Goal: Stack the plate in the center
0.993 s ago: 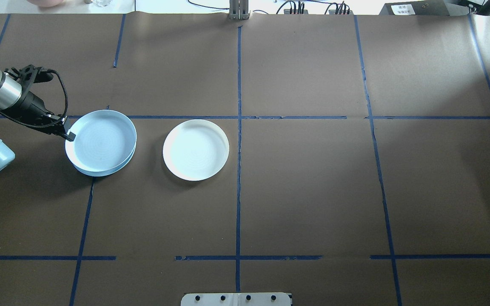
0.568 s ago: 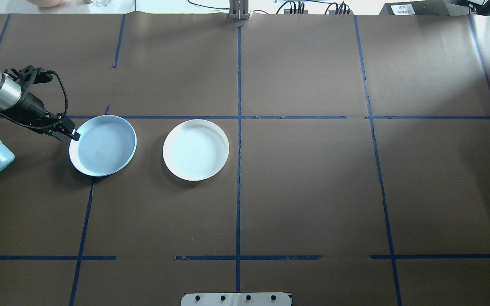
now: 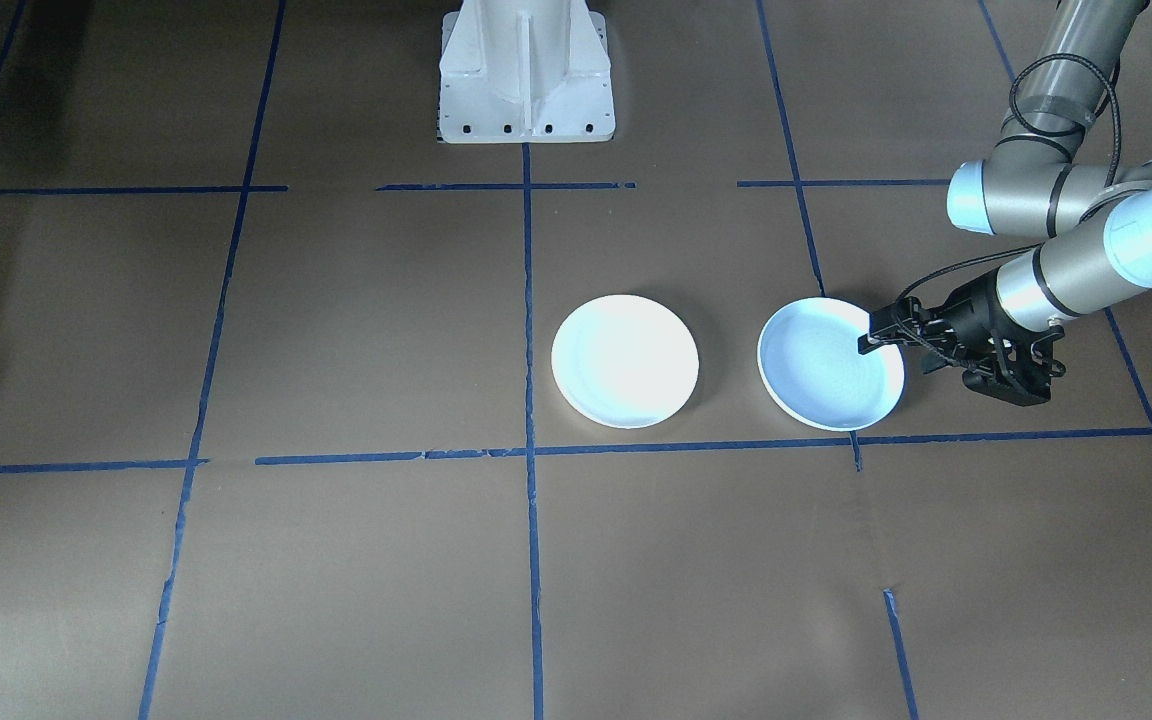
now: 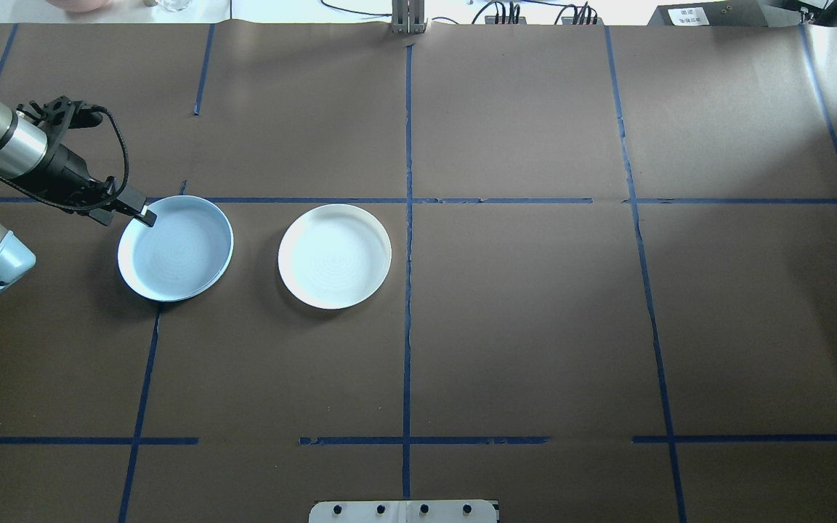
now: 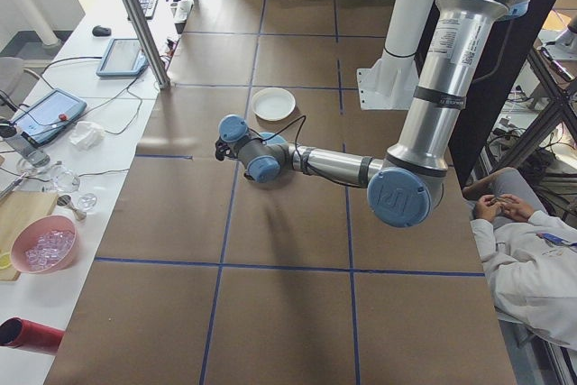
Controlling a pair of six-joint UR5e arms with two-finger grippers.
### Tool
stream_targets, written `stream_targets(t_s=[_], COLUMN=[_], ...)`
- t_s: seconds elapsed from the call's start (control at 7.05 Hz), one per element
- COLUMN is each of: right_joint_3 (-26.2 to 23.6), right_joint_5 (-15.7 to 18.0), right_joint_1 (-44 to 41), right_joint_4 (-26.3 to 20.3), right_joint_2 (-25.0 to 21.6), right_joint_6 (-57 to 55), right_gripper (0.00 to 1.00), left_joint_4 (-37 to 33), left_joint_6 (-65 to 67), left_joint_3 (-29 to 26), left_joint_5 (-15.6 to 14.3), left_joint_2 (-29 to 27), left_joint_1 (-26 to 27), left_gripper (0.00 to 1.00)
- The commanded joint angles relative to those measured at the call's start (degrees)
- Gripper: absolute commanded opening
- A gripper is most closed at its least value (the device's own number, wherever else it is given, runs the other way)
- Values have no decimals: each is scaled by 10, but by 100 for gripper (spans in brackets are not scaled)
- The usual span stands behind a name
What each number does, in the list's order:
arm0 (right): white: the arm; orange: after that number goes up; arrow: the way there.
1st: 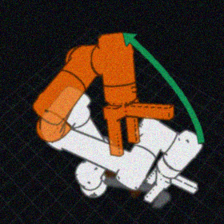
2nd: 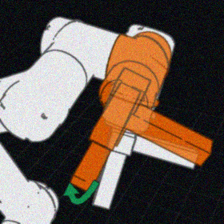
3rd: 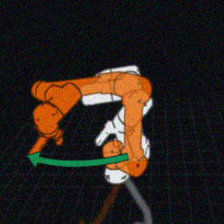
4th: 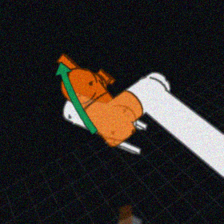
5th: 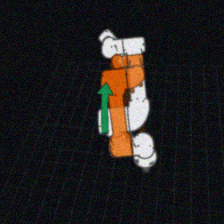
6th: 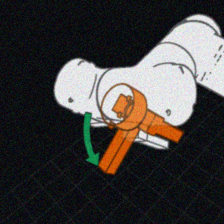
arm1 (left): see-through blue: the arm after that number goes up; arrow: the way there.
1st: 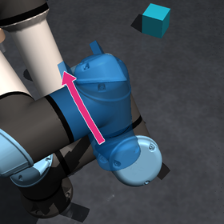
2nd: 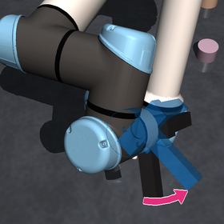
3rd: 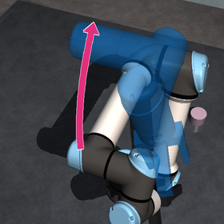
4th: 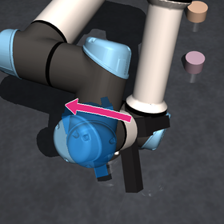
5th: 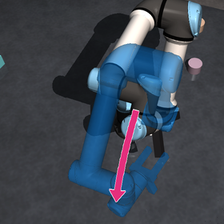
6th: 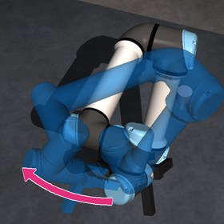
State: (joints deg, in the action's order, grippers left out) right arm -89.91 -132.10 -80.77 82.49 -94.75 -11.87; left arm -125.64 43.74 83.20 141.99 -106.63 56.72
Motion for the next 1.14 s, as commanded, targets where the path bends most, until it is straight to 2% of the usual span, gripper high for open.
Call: stream_targets(t_s=[0.0, 0.28, 0.43, 0.71, 0.99], right_joint_3=[0, 0, 0, 0, 0], right_joint_5=[0, 0, 0, 0, 0], right_joint_1=[0, 0, 0, 0, 0], right_joint_4=[0, 0, 0, 0, 0], right_joint_2=[0, 0, 0, 0, 0], right_joint_6=[0, 0, 0, 0, 0], right_gripper=[100, 100, 100, 100, 100], left_joint_4=[0, 2, 15, 21, 21], left_joint_6=[73, 123, 156, 168, 197], left_joint_3=[4, 4, -2, -8, -31], left_joint_5=[-27, -67, -73, -112, -116], left_joint_2=[-48, -84, -109, -124, -143], left_joint_1=[-30, -63, -75, -114, -132], left_gripper=[99, 99, 99, 99, 99])
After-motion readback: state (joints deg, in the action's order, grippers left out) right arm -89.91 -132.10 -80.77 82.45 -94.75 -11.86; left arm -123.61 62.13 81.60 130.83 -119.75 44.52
